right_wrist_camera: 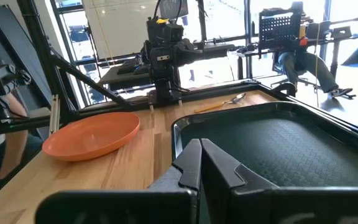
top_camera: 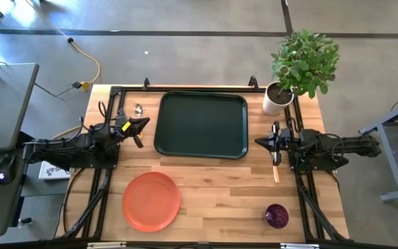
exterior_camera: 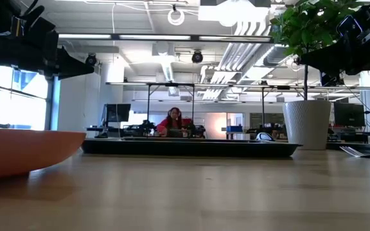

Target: Pick and place plate/cup/fork/spoon on tray

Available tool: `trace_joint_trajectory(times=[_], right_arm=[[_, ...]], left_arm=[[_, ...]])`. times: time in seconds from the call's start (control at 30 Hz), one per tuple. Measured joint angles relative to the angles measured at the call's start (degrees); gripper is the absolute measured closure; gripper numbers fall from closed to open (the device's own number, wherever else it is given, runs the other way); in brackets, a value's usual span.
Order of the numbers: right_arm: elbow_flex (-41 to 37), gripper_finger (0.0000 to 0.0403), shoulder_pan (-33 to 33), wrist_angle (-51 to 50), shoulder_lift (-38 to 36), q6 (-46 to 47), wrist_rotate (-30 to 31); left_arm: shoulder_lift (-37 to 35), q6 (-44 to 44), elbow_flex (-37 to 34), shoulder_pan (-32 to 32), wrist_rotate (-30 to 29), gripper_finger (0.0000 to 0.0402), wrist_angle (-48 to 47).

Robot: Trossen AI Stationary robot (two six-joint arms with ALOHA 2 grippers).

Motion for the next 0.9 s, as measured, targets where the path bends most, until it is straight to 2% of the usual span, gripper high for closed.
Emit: trace_joint_trajectory(times=[0.7, 0.9], right_arm=[[0.0, 0.0402, 0.0, 0.0, 0.0, 0.0, 0.0], [0.0, 0.0402, 0.0, 0.0, 0.0, 0.0, 0.0]], left_arm=[[0.0, 0.0, 0.0, 0.0, 0.0, 0.0398, 0.0], [0.0, 6.4, 0.0, 0.0, 0.0, 0.0398, 0.0]])
